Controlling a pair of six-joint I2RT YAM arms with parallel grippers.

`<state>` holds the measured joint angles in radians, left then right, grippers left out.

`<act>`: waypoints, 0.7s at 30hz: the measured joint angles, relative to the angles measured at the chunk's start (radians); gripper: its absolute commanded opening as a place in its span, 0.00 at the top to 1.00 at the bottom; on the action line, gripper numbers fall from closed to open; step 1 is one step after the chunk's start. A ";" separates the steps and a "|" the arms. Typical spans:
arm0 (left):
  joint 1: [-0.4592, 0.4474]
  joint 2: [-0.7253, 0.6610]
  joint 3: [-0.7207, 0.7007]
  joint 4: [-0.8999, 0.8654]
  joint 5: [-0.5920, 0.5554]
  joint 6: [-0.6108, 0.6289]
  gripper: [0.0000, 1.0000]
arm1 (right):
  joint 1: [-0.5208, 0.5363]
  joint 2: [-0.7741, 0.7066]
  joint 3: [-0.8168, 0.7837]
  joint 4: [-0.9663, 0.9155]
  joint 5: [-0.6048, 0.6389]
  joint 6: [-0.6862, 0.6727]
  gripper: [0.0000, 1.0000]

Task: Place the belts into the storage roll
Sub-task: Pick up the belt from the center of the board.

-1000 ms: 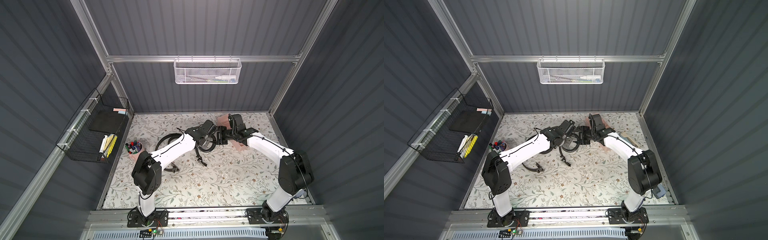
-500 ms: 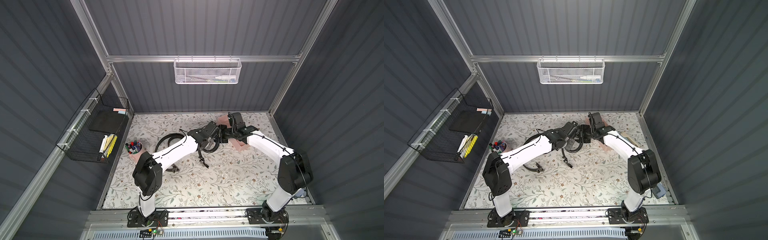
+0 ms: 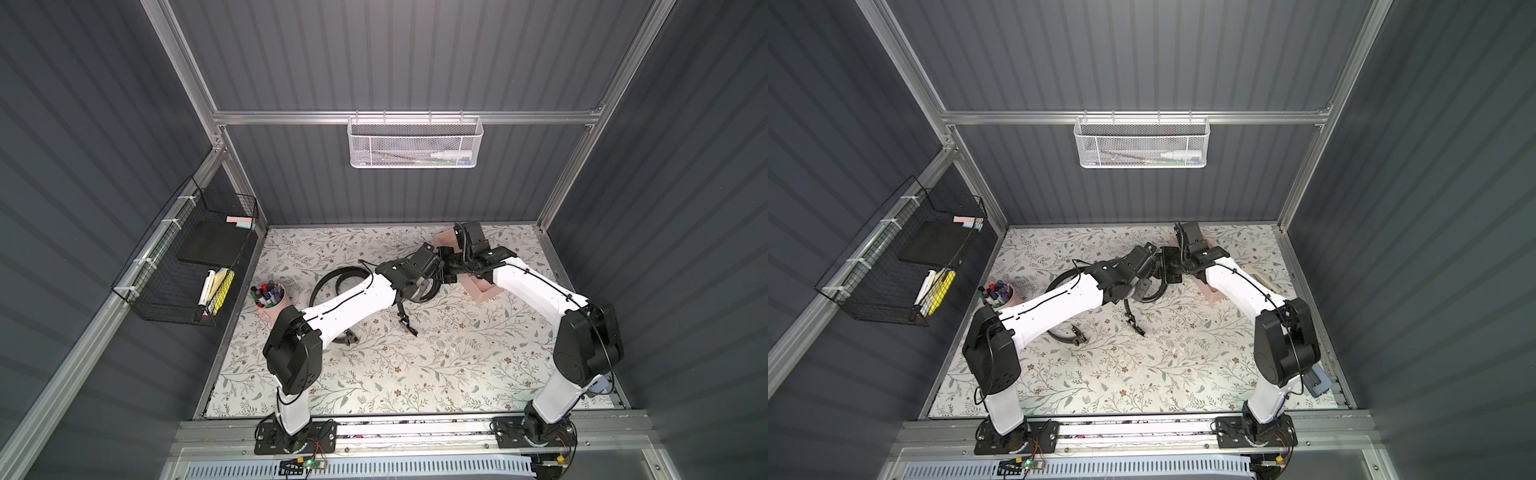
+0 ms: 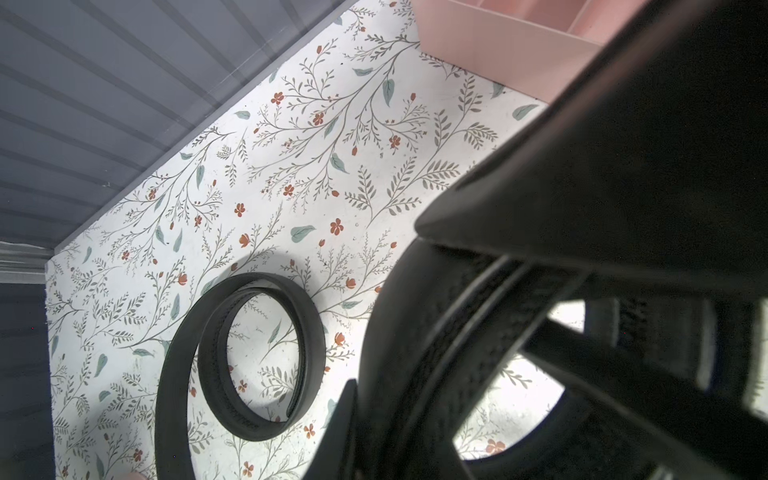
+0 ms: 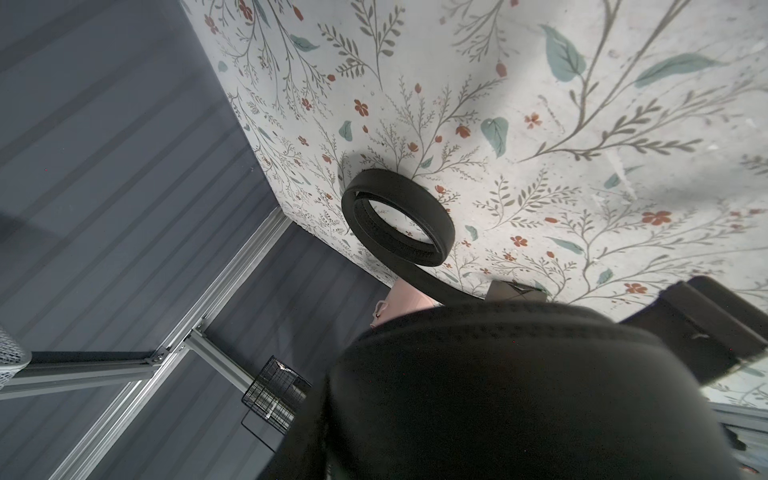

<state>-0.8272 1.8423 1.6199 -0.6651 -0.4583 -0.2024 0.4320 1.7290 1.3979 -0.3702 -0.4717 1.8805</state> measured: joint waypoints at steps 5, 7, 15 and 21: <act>-0.002 -0.003 -0.007 0.005 -0.006 0.000 0.98 | 0.004 0.000 0.002 -0.005 0.012 -0.008 1.00; -0.003 -0.008 -0.013 0.008 -0.007 0.000 0.98 | 0.006 0.000 0.002 -0.006 0.013 -0.016 1.00; -0.002 -0.019 -0.020 0.030 -0.026 -0.004 0.68 | 0.010 -0.007 -0.003 0.050 0.022 -0.089 1.00; -0.029 -0.114 -0.066 0.049 0.018 0.000 0.31 | 0.000 -0.010 -0.020 0.192 0.094 -0.214 1.00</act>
<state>-0.8562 1.7283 1.5539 -0.6163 -0.4400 -0.2020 0.4324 1.7195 1.3777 -0.1787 -0.3775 1.6665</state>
